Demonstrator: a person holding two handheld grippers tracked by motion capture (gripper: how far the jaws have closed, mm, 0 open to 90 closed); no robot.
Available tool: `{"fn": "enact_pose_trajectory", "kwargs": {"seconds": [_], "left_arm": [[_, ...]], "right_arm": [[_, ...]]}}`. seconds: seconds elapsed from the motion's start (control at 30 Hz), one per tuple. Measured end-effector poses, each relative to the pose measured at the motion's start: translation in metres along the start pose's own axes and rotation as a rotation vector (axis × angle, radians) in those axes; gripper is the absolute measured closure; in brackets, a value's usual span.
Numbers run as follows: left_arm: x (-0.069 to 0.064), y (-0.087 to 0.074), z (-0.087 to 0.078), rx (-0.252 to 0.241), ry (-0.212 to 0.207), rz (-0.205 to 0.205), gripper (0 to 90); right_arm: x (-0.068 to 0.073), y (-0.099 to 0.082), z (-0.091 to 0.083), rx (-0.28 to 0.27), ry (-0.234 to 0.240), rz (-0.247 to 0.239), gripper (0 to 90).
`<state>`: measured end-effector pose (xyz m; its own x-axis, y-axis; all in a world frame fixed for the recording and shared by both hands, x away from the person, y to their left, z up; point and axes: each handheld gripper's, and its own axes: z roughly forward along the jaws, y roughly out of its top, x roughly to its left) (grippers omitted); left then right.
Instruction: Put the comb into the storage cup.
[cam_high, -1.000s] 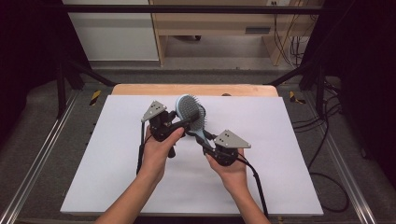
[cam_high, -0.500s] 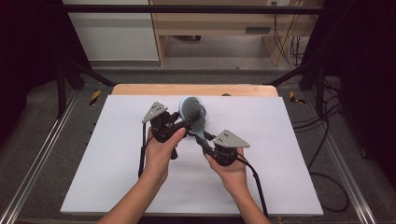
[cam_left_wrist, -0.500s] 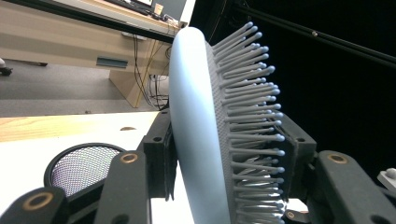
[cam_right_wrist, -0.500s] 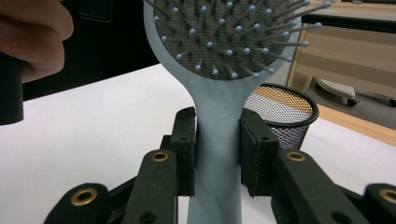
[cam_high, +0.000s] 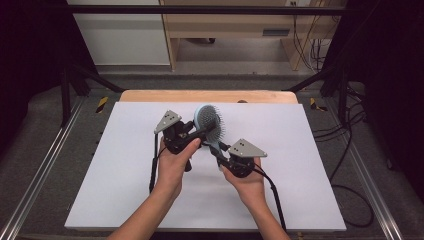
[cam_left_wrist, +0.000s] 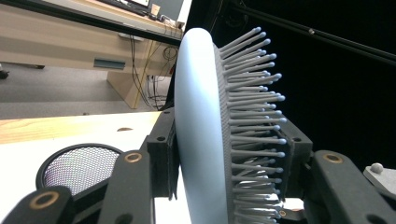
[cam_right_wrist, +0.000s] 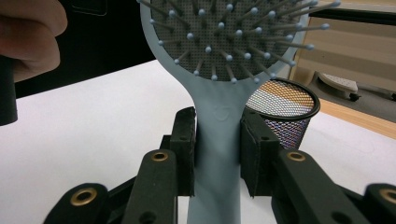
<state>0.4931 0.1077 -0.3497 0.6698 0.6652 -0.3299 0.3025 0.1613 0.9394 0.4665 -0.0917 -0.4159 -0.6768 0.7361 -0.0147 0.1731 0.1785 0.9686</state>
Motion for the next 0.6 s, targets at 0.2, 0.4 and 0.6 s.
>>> {"fn": "enact_pose_trajectory", "kwargs": {"seconds": [0.2, 0.4, 0.6], "left_arm": [[-0.0008, -0.0002, 0.0003, -0.003, 0.0, 0.037, 52.5], [0.0028, 0.0025, -0.0025, -0.021, 0.013, 0.033, 52.5], [0.008, 0.009, -0.0061, -0.04, 0.023, 0.044, 52.4]], "right_arm": [[0.0003, 0.0003, 0.0002, 0.015, -0.001, -0.003, 61.3], [-0.0023, 0.0002, 0.0008, 0.054, 0.014, 0.049, 40.4], [-0.0008, -0.0025, -0.0014, 0.117, 0.03, 0.027, 27.4]]}}
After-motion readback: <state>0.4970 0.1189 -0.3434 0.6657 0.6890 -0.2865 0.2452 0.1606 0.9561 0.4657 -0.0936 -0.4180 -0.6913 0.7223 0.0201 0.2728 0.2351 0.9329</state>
